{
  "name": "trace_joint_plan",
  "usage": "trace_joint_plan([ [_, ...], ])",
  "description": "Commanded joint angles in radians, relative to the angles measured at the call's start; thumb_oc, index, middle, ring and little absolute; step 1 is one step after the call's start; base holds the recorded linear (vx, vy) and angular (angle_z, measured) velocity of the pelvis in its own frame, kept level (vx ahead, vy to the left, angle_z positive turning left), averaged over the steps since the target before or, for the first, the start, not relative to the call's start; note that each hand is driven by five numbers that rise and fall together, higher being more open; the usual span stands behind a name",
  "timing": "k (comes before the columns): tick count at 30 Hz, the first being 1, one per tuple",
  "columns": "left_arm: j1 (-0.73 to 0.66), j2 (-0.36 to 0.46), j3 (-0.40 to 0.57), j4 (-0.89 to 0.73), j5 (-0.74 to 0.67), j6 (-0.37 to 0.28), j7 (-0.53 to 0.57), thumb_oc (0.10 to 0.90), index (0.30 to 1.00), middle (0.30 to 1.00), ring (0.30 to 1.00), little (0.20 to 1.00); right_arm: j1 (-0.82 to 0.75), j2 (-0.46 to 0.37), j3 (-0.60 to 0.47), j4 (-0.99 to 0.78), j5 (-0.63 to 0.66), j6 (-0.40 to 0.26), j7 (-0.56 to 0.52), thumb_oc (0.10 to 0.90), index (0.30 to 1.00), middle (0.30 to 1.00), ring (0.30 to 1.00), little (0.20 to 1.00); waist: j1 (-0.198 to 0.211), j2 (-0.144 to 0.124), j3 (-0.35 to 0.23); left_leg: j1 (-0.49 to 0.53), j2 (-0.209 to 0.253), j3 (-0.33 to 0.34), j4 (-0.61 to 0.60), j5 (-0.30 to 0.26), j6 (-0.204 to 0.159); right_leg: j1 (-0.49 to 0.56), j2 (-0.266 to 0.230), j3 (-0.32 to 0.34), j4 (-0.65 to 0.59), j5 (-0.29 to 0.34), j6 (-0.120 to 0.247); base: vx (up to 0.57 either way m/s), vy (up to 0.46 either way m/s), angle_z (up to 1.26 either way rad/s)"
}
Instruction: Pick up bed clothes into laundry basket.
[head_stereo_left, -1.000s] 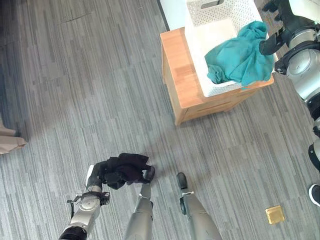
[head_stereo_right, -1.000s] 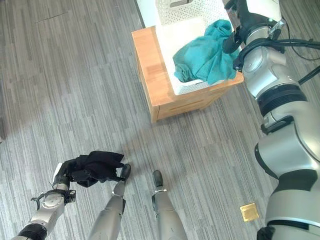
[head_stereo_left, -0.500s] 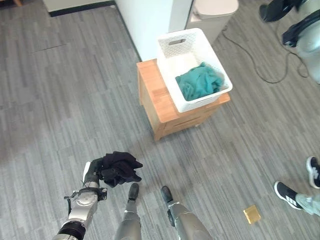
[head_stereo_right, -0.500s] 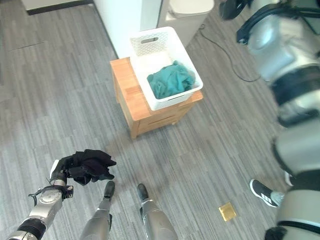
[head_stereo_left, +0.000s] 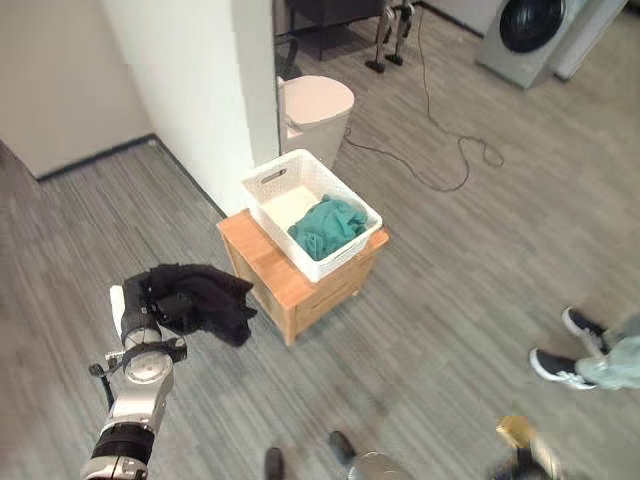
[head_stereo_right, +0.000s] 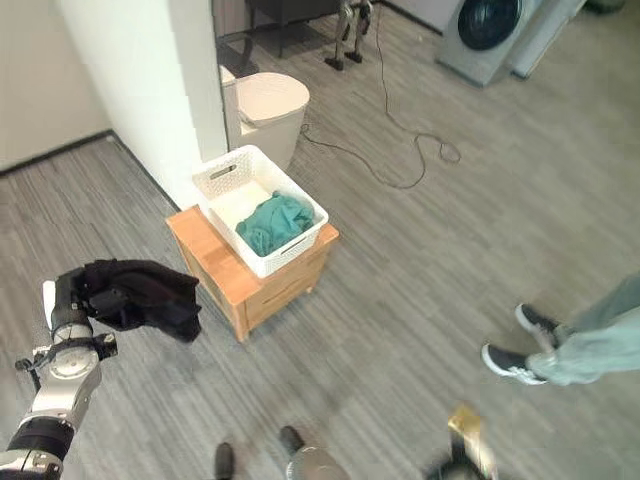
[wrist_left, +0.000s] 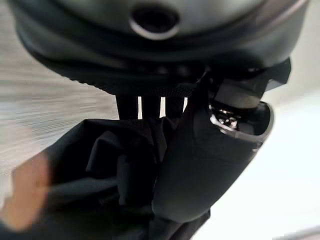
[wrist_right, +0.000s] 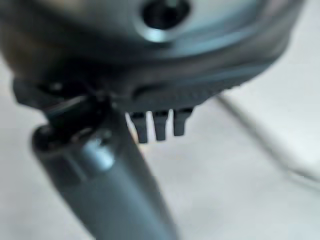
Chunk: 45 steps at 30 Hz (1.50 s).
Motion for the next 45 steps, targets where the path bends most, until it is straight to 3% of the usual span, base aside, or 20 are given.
trace_joint_plan([
  [1, -0.097, 0.164, 0.179, -0.298, -0.055, -0.254, 0.017, 0.400, 0.300, 0.300, 0.300, 0.300, -0.006, -0.005, -0.001, 0.163, 0.052, 0.028, -0.001, 0.800, 0.900, 0.900, 0.900, 0.900, 0.024, -0.056, -0.107, 0.054, -0.056, -0.013, -0.003, -0.151, -0.015, -0.033, -0.020, -0.007, -0.130, 0.094, 0.082, -0.01, 0.033, -0.07],
  [4, -0.090, 0.193, 0.231, -0.309, -0.001, -0.239, 0.076, 0.400, 0.300, 0.300, 0.300, 0.300, 0.040, 0.015, -0.059, 0.196, 0.107, 0.035, 0.025, 0.800, 0.900, 0.900, 0.900, 0.900, 0.006, -0.039, -0.103, 0.066, -0.050, -0.017, -0.003, -0.151, -0.014, -0.021, -0.022, -0.015, -0.117, 0.073, 0.071, -0.01, -0.003, 0.01],
  [8, -0.152, 0.222, 0.202, -0.250, 0.021, -0.214, 0.108, 0.400, 0.300, 0.300, 0.300, 0.300, 0.044, 0.012, -0.065, 0.187, 0.129, 0.032, 0.026, 0.800, 0.900, 0.900, 0.900, 0.900, -0.030, -0.020, -0.096, 0.079, -0.041, -0.010, -0.003, -0.153, -0.020, -0.027, -0.013, -0.033, -0.080, 0.063, 0.073, -0.01, -0.037, 0.02],
  [10, -0.236, 0.243, 0.131, -0.162, 0.059, -0.171, 0.116, 0.400, 0.300, 0.300, 0.300, 0.300, 0.019, 0.008, -0.034, 0.156, 0.130, 0.021, 0.022, 0.800, 0.900, 0.900, 0.900, 0.900, -0.055, -0.001, -0.093, 0.072, -0.038, 0.004, -0.003, -0.147, -0.024, -0.034, -0.010, -0.033, -0.082, 0.064, 0.073, 0.00, -0.019, 0.08],
  [12, -0.299, 0.250, 0.076, -0.108, 0.079, -0.147, 0.120, 0.400, 0.300, 0.300, 0.300, 0.300, 0.004, 0.009, -0.019, 0.147, 0.123, 0.015, 0.021, 0.800, 0.900, 0.900, 0.900, 0.900, -0.056, 0.003, -0.088, 0.069, -0.038, 0.014, -0.003, -0.143, -0.025, -0.041, -0.011, -0.035, -0.087, 0.065, 0.071, 0.03, -0.025, 0.05],
  [13, -0.374, 0.260, 0.001, -0.049, 0.141, -0.107, 0.104, 0.400, 0.300, 0.300, 0.300, 0.300, -0.025, 0.003, 0.021, 0.138, 0.111, 0.011, 0.019, 0.800, 0.900, 0.900, 0.900, 0.900, -0.065, 0.012, -0.093, 0.067, -0.038, 0.028, -0.003, -0.140, -0.029, -0.042, -0.007, -0.026, -0.107, 0.078, 0.073, 0.03, -0.033, -0.06],
  [18, -0.514, 0.294, -0.136, 0.118, 0.232, -0.060, 0.107, 0.400, 0.300, 0.300, 0.300, 0.300, -0.045, -0.009, 0.071, 0.107, 0.119, -0.020, 0.017, 0.800, 0.900, 0.900, 0.900, 0.900, -0.062, 0.013, -0.100, 0.061, -0.019, 0.040, -0.003, -0.134, -0.043, -0.026, -0.011, -0.023, -0.133, 0.086, 0.067, 0.08, -0.111, -0.19],
  [23, -0.783, 0.353, -0.357, 0.311, 0.285, -0.040, 0.084, 0.400, 0.300, 0.300, 0.300, 0.300, -0.041, -0.025, 0.096, 0.122, 0.122, -0.028, 0.023, 0.800, 0.900, 0.900, 0.900, 0.900, -0.083, 0.041, -0.096, 0.035, -0.005, 0.029, -0.003, -0.116, -0.058, -0.025, -0.021, -0.057, -0.143, 0.078, 0.062, 0.04, -0.101, 0.04],
  [31, -1.000, 0.405, -0.485, 0.337, 0.335, -0.039, 0.136, 0.400, 0.300, 0.300, 0.300, 0.300, -0.002, -0.017, 0.112, 0.154, 0.120, -0.034, 0.041, 0.800, 0.900, 0.900, 0.900, 0.900, -0.094, 0.091, -0.103, 0.018, 0.011, 0.034, -0.003, -0.103, -0.072, -0.023, -0.027, -0.077, -0.152, 0.063, 0.059, 0.05, -0.079, 0.02],
  [39, -1.059, 0.479, -0.543, 0.385, 0.369, -0.035, 0.157, 0.400, 0.300, 0.300, 0.300, 0.300, -0.004, -0.026, 0.105, 0.146, 0.132, -0.047, 0.040, 0.800, 0.900, 0.900, 0.900, 0.900, -0.096, 0.106, -0.108, 0.019, 0.029, 0.043, -0.003, -0.098, -0.081, -0.009, -0.022, -0.073, -0.152, 0.053, 0.051, 0.01, -0.056, -0.05],
  [41, -1.111, 0.495, -0.644, 0.467, 0.434, -0.008, 0.135, 0.400, 0.300, 0.300, 0.300, 0.300, 0.006, -0.044, 0.108, 0.135, 0.138, -0.063, 0.043, 0.800, 0.900, 0.900, 0.900, 0.900, -0.115, 0.117, -0.110, 0.017, 0.036, 0.051, -0.003, -0.092, -0.085, -0.008, -0.019, -0.075, -0.150, 0.052, 0.051, 0.00, -0.084, 0.01],
  [45, -1.114, 0.473, -0.712, 0.538, 0.486, -0.003, 0.100, 0.400, 0.300, 0.300, 0.300, 0.300, 0.012, -0.058, 0.113, 0.115, 0.149, -0.083, 0.054, 0.800, 0.900, 0.900, 0.900, 0.900, -0.131, 0.125, -0.104, 0.010, 0.041, 0.067, -0.003, -0.084, -0.092, -0.013, -0.021, -0.080, -0.147, 0.051, 0.051, 0.00, -0.055, -0.08],
])
